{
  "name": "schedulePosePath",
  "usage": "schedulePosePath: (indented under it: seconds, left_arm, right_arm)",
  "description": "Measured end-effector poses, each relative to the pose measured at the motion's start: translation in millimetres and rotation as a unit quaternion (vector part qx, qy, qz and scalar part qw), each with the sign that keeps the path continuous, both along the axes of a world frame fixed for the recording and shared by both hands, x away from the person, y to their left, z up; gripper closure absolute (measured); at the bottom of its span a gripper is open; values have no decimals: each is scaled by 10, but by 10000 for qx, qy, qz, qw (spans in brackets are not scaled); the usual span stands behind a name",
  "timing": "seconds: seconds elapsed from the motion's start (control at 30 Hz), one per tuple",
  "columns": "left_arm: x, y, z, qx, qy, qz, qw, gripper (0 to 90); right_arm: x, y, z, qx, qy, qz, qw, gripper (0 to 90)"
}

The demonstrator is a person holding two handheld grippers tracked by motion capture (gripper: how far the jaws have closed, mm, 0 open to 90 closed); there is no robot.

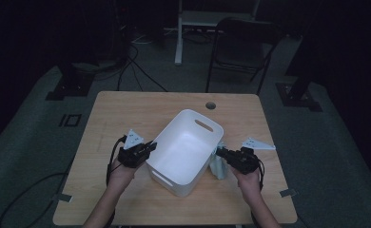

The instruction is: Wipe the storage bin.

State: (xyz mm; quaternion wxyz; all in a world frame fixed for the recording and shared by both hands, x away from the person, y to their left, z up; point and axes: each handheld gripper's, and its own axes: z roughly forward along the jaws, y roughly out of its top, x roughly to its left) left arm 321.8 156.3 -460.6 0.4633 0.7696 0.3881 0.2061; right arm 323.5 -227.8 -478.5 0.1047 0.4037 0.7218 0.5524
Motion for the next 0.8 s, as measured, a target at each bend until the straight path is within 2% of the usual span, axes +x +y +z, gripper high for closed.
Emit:
schedulePosePath:
  seconds: [0.07, 0.17, 0.33, 0.4, 0.47, 0.5, 0.67, 0.73, 0.8]
  left_arm:
    - [-1, -5, 1, 21, -7, 0, 10000, 846]
    - [-3, -13, 2, 42, -24, -4, 10000, 846]
    - [-5, -21, 3, 64, -36, -16, 10000, 846]
    - [-4, -22, 0, 33, -29, -27, 10000, 844]
    - [-3, -21, -2, 1, -21, -31, 10000, 843]
    - [-2, -20, -2, 1, -25, -34, 10000, 842]
    - [0, -20, -1, -1, -19, -51, 10000, 844]
    - [-2, -24, 1, 29, -28, -48, 10000, 843]
    - [-3, -25, -1, 9, -31, -33, 10000, 843]
  right_arm:
    - [17, -2, -34, 15, 34, -5, 10000, 852]
    - [48, 10, -113, -122, 149, -38, 9998, 852]
    - [69, 8, -168, -156, 235, -48, 9996, 852]
    - [90, 12, -213, -244, 270, -83, 9993, 852]
    - [100, 11, -231, -243, 292, -89, 9992, 853]
    - [119, 5, -273, -197, 421, -101, 9989, 852]
    - [141, 10, -318, -247, 481, -123, 9985, 852]
    - [157, 14, -352, -316, 503, -143, 9981, 852]
    - [209, 20, -449, -504, 648, -155, 9965, 852]
